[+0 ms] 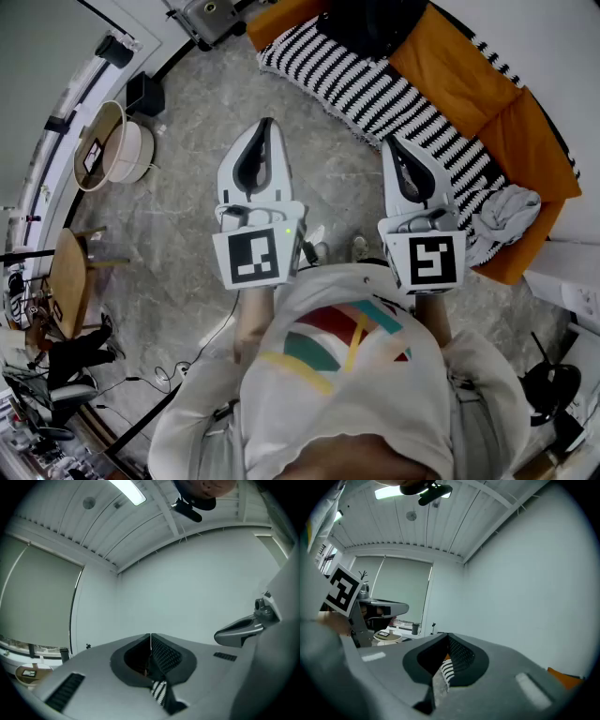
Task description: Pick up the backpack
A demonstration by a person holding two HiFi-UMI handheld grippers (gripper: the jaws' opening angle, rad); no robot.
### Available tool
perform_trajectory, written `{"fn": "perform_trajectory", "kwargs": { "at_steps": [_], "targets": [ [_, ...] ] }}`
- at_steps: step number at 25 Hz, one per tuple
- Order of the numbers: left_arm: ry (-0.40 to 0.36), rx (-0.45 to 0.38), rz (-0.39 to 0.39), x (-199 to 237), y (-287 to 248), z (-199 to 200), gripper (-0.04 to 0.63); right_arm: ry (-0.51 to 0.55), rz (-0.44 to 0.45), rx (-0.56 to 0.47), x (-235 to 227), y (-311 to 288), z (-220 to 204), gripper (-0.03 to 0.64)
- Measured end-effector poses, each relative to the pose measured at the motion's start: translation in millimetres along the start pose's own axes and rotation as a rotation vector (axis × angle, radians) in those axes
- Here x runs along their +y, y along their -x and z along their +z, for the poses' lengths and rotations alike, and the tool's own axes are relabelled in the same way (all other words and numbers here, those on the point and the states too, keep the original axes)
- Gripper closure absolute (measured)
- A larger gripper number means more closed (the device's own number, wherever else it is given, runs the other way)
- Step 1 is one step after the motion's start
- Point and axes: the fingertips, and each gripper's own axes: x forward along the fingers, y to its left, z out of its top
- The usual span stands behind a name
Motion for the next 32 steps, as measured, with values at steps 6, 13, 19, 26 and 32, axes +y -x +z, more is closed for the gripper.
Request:
{"fn": "perform_trajectory", "kwargs": {
  "at_steps": [6, 13, 19, 26, 32],
  "targets": [
    [0.000, -0.008, 0.019, 1.3, -1.4, -4.0, 0.580, -0.005, 0.010, 0.009, -2.8, -1.2, -9.2, 0.615],
    [-0.004, 0.026, 0.060, 0.1, -1.1, -6.9, 0.580, -0.025, 0.033, 0.008, -13.2, -0.6, -15.0, 0.617],
    [0.011, 0.008, 0.111, -12.4, -5.1, -6.9, 0.580, -0.059, 0.088, -0.022, -33.4, 3.6, -20.9, 0.615],
    [-0.016, -0.012, 0.103, -37.2, -7.5, -13.8, 0.580, -0.008, 0.140, -0.020, -44.8, 3.4, -33.9, 0.615],
    [0.019, -0.042, 0.216, -6.7, -9.1, -2.3, 0.580, -0.025, 0.163, -0.009, -51.6, 1.7, -29.7, 0.615]
  ]
}}
